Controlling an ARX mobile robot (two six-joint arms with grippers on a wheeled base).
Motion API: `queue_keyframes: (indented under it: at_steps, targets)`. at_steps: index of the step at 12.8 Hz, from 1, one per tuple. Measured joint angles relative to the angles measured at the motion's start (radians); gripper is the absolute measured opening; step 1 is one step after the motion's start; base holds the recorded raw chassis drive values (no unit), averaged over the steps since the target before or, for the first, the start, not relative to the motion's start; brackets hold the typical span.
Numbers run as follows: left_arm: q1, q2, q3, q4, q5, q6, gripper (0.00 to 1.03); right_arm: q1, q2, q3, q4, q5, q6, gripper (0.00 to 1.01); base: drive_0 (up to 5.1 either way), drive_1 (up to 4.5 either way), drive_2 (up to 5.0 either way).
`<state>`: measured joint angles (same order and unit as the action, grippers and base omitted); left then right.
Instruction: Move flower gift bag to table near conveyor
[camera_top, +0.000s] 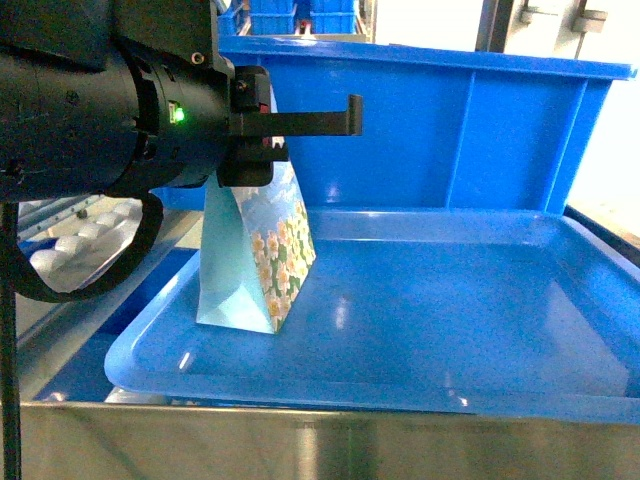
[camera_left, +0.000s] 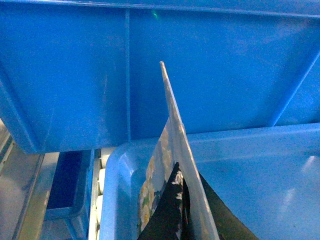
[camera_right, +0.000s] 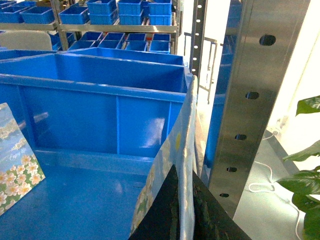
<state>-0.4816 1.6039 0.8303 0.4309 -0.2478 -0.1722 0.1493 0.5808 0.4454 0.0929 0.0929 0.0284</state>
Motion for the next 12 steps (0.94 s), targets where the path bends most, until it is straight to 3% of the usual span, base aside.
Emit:
queue_keyframes:
  at_steps: [2, 6, 10, 12]
  targets:
    - [0.001, -0.038, -0.051, 0.063, -0.035, 0.039, 0.02, 0.000, 0.000, 0.000, 0.000, 0.000, 0.000, 0.03, 0.0, 0.00, 0.0]
    - [0.028, -0.137, -0.101, 0.127, -0.043, 0.096, 0.02, 0.000, 0.000, 0.000, 0.000, 0.000, 0.000, 0.03, 0.0, 0.00, 0.0]
    - [0.092, -0.310, -0.151, 0.143, -0.036, 0.152, 0.02, 0.000, 0.000, 0.000, 0.000, 0.000, 0.000, 0.03, 0.0, 0.00, 0.0]
    - [0.154, -0.434, -0.215, 0.106, -0.029, 0.154, 0.02, 0.000, 0.000, 0.000, 0.000, 0.000, 0.000, 0.03, 0.0, 0.00, 0.0]
